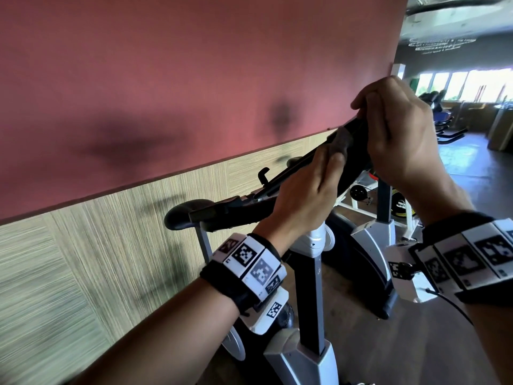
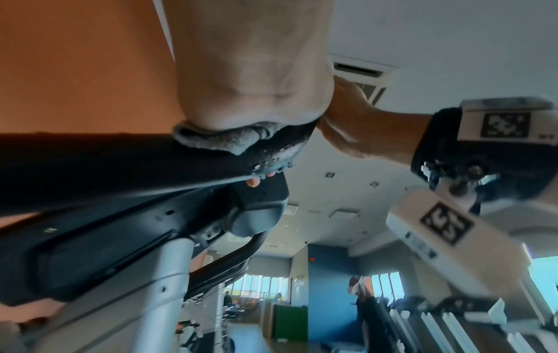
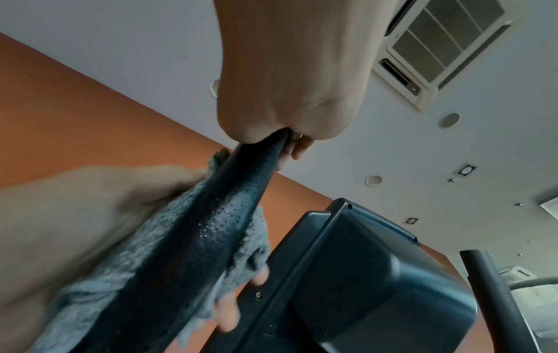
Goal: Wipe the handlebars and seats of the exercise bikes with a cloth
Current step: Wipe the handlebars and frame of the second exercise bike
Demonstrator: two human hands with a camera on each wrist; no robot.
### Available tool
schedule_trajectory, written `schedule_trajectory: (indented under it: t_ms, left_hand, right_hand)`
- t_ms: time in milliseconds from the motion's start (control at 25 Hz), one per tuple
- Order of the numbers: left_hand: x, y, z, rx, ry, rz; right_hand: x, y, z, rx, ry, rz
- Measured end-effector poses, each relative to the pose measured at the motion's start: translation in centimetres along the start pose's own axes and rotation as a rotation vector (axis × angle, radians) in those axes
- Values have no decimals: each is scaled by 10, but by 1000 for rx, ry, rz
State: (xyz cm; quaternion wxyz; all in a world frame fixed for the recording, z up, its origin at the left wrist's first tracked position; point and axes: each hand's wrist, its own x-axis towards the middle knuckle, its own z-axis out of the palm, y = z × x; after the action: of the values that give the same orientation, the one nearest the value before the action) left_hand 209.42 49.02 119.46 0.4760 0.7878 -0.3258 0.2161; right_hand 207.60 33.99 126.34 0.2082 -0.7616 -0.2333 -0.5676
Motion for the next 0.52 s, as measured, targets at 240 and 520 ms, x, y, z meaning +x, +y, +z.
schedule_trajectory:
  t_ms: [240, 520]
  left_hand:
    - [0, 2, 8, 3, 72, 165]
    - [30, 18, 10, -361, 13, -47]
  right_hand:
    - [-1, -1, 3, 35, 37, 35]
    - [0, -3, 5, 84, 46, 70]
